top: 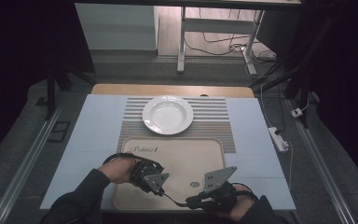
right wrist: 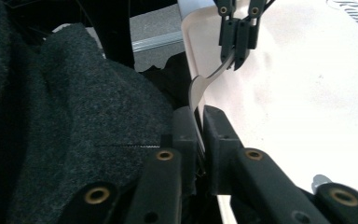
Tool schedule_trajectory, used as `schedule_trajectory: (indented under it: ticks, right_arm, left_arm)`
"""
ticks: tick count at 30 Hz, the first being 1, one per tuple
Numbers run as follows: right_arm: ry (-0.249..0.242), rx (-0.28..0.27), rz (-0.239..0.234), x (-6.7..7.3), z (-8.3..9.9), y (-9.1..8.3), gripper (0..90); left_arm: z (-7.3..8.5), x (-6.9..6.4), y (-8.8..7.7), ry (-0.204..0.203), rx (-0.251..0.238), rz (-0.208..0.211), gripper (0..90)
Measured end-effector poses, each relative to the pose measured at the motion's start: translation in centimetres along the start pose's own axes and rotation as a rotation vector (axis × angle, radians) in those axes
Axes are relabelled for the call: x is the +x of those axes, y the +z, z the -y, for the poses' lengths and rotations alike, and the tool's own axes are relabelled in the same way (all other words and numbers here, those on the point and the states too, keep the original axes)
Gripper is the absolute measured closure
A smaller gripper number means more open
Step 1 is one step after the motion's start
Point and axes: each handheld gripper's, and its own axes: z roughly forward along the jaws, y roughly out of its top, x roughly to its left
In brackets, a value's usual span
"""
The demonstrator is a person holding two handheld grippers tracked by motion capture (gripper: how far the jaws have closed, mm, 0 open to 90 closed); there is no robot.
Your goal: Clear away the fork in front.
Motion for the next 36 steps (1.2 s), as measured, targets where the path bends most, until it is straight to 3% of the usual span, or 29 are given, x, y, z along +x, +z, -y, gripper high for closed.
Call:
schedule_trajectory:
  ticks: [1, 2, 4, 7, 8, 9, 10, 12, 13, 15, 16, 18, 19, 20, 21, 22, 23, 26, 27, 31, 32, 34, 36]
  right_arm:
    - [0.005, -0.003, 0.020, -0.1, 0.0, 0.0, 70.5]
    - [0.005, -0.003, 0.020, -0.1, 0.0, 0.0, 70.5]
    - [0.025, 0.016, 0.062, -0.4, 0.0, -0.2, 59.5]
    - [0.039, 0.022, 0.108, -0.7, 0.2, -0.4, 52.6]
    - [0.042, 0.023, 0.131, -0.8, 0.3, -0.5, 48.9]
    - [0.049, 0.016, 0.148, -0.9, 0.3, -0.6, 46.5]
    - [0.057, 0.009, 0.163, -1.0, 0.4, -0.8, 44.3]
    - [0.073, -0.007, 0.194, -1.1, 0.5, -1.1, 38.5]
    - [0.073, -0.007, 0.194, -1.1, 0.5, -1.1, 38.5]
    - [0.102, -0.016, 0.240, -1.3, 0.7, -1.3, 31.9]
    - [0.117, -0.021, 0.256, -1.3, 0.8, -1.3, 29.1]
    - [0.141, -0.021, 0.282, -1.4, 0.9, -1.4, 24.6]
    - [0.150, -0.023, 0.294, -1.4, 1.0, -1.4, 22.6]
    - [0.157, -0.026, 0.311, -1.4, 1.0, -1.5, 20.9]
    - [0.166, -0.031, 0.322, -1.4, 1.1, -1.6, 19.2]
    - [0.170, -0.035, 0.330, -1.5, 1.2, -1.7, 17.8]
    - [0.177, -0.035, 0.336, -1.5, 1.2, -1.8, 16.5]
    - [0.196, -0.029, 0.345, -1.5, 1.7, -2.1, 12.5]
    - [0.209, -0.027, 0.350, -1.5, 1.9, -2.2, 11.3]
    - [0.237, -0.025, 0.374, -1.5, 2.7, -2.7, 9.2]
    - [0.239, -0.025, 0.379, -1.4, 2.9, -2.9, 9.0]
    - [0.239, -0.028, 0.385, -1.4, 3.0, -3.1, 8.2]
    - [0.235, -0.036, 0.400, -1.2, 3.3, -3.4, 6.5]
  left_arm:
    - [0.0, 0.0, 0.0, -0.003, 0.002, -0.002, 86.9]
    - [0.0, 0.0, -0.1, -0.006, 0.008, -0.006, 86.9]
    - [0.1, 0.0, -0.2, -0.026, 0.010, -0.020, 86.9]
    - [0.6, 0.1, -0.5, -0.111, 0.016, -0.028, 86.8]
    - [0.9, 0.1, -0.6, -0.172, 0.014, -0.031, 86.8]
    - [0.9, 0.1, -0.6, -0.172, 0.014, -0.031, 86.8]
    - [1.2, 0.0, -0.7, -0.222, 0.018, -0.035, 86.8]
    - [1.5, 0.0, -0.7, -0.274, 0.023, -0.040, 86.7]
    - [1.5, 0.0, -0.7, -0.274, 0.023, -0.040, 86.8]
    - [1.9, -0.1, -0.8, -0.344, 0.031, -0.053, 86.7]
    - [1.9, -0.1, -0.8, -0.344, 0.031, -0.053, 86.7]
    - [2.3, 0.0, -1.1, -0.422, 0.042, -0.071, 86.7]
    - [2.3, 0.0, -1.1, -0.422, 0.042, -0.071, 86.7]
    - [2.6, -0.1, -1.2, -0.474, 0.043, -0.080, 86.7]
    - [2.6, -0.1, -1.2, -0.474, 0.043, -0.080, 86.7]
    - [2.8, -0.1, -1.3, -0.501, 0.042, -0.085, 86.7]
    - [3.2, -0.2, -1.4, -0.552, 0.043, -0.093, 86.7]
    - [4.0, -0.6, -1.6, -0.643, 0.039, -0.106, 86.7]
    - [4.0, -0.6, -1.6, -0.643, 0.039, -0.106, 86.6]
    - [5.0, -1.3, -1.8, -0.774, 0.028, -0.126, 86.7]
    - [5.5, -1.6, -2.1, -0.831, 0.017, -0.131, 86.6]
    - [5.7, -1.7, -2.2, -0.854, 0.014, -0.139, 86.6]
    - [6.0, -2.0, -2.4, -0.909, 0.004, -0.155, 86.6]
